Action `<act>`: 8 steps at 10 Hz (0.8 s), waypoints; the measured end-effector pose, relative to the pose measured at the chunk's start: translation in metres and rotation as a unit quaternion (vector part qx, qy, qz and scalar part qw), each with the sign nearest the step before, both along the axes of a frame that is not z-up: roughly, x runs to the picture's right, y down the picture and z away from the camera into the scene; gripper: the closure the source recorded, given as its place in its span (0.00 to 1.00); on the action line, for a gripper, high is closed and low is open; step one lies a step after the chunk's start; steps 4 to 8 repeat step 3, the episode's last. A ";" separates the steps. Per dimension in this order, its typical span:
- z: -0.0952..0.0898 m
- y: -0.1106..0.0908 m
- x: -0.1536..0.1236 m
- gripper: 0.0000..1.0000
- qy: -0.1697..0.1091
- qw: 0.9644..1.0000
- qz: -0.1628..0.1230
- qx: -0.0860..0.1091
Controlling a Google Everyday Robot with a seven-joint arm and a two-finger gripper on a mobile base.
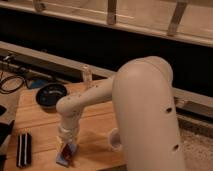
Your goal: Place the pepper on the white sponge
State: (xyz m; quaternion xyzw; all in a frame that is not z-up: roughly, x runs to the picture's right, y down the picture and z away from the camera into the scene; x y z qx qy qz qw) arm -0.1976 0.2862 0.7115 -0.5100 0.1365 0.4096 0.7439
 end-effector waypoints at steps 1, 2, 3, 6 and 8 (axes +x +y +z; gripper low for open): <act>-0.004 -0.006 0.001 0.20 0.005 1.000 -0.005 0.007; -0.012 -0.018 0.003 0.20 0.013 1.000 -0.010 0.019; -0.019 -0.032 0.006 0.20 0.023 0.999 -0.014 0.033; -0.019 -0.032 0.006 0.20 0.023 0.999 -0.014 0.033; -0.019 -0.032 0.006 0.20 0.023 0.999 -0.014 0.033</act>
